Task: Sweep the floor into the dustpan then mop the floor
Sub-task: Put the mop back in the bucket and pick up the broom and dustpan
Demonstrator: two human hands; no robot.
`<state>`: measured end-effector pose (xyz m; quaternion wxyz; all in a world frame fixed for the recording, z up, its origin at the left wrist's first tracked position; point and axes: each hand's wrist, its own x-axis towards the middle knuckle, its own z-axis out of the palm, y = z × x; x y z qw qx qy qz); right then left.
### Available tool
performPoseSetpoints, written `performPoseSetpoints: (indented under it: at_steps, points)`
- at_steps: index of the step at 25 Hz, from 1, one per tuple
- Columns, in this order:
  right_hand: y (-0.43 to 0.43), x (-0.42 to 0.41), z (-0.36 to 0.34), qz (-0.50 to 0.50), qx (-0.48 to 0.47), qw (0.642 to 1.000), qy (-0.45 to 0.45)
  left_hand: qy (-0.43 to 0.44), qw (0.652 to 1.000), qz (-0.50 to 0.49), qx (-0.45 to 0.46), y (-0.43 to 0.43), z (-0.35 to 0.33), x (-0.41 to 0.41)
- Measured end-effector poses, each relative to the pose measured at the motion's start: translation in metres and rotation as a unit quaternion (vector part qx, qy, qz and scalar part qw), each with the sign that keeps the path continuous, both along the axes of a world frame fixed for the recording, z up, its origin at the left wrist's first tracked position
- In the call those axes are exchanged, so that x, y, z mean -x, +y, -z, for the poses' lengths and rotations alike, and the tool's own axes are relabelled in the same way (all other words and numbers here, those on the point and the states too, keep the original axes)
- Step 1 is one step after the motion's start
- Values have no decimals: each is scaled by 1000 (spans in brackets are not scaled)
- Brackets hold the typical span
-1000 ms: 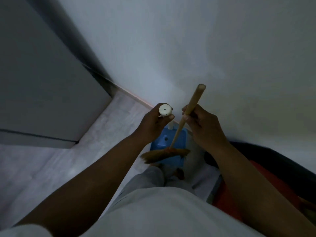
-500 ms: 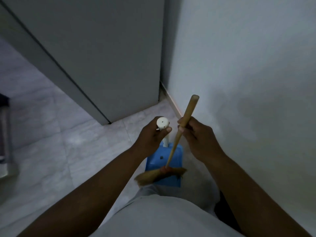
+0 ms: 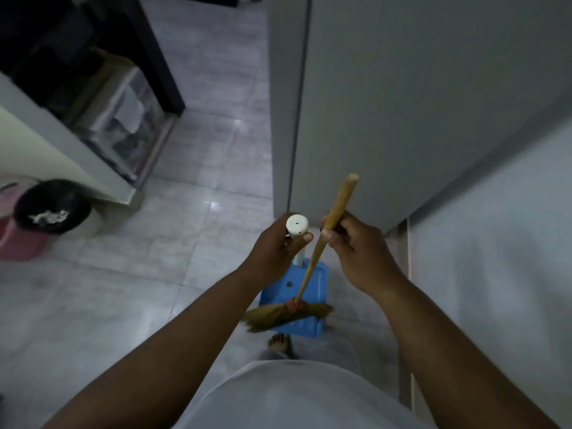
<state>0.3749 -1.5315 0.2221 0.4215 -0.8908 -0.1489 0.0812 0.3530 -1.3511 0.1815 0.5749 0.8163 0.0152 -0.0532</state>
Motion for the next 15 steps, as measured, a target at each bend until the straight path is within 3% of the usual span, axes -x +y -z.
performPoseSetpoints:
  at_steps: [6, 15]
  points:
    - [94, -59, -6, -198, -16, 980, 8, -4, 983, -185, -16, 71, -8, 1]
    - [245, -88, -8, -439, -15, 897, 37, 14, 896, -443, 22, 158, -9, 43]
